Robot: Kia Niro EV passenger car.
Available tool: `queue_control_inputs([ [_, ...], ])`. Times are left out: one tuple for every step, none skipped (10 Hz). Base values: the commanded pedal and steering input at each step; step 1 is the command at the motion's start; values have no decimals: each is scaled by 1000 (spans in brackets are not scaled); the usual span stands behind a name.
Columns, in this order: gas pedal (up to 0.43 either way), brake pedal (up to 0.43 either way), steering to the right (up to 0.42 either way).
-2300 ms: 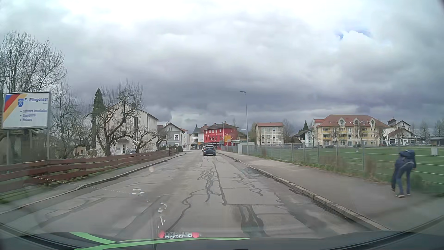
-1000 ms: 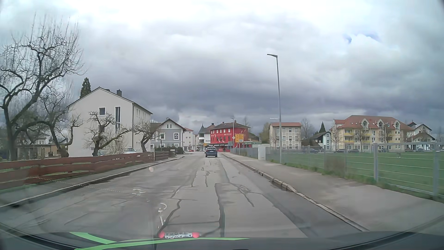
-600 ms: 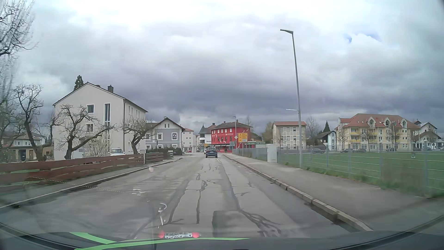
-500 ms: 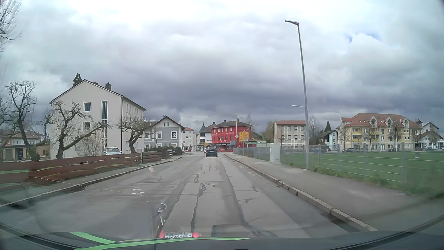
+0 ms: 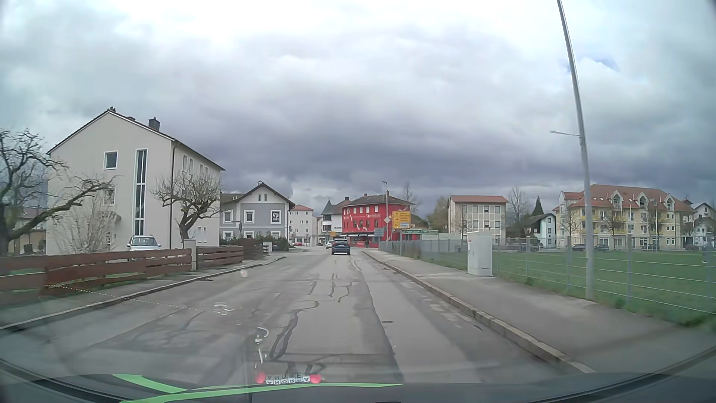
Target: Follow the waypoints while adhering to traffic rules and regulations
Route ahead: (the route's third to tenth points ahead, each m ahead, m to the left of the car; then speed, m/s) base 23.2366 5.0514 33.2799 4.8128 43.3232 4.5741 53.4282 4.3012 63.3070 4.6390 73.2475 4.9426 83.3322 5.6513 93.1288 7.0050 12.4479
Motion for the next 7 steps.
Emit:
queue_control_inputs([
  [98,0,-3],
  [98,0,-3],
  [98,0,-3],
  [98,0,-3],
  [98,0,-2],
  [98,0,-2],
  [98,0,-3],
])
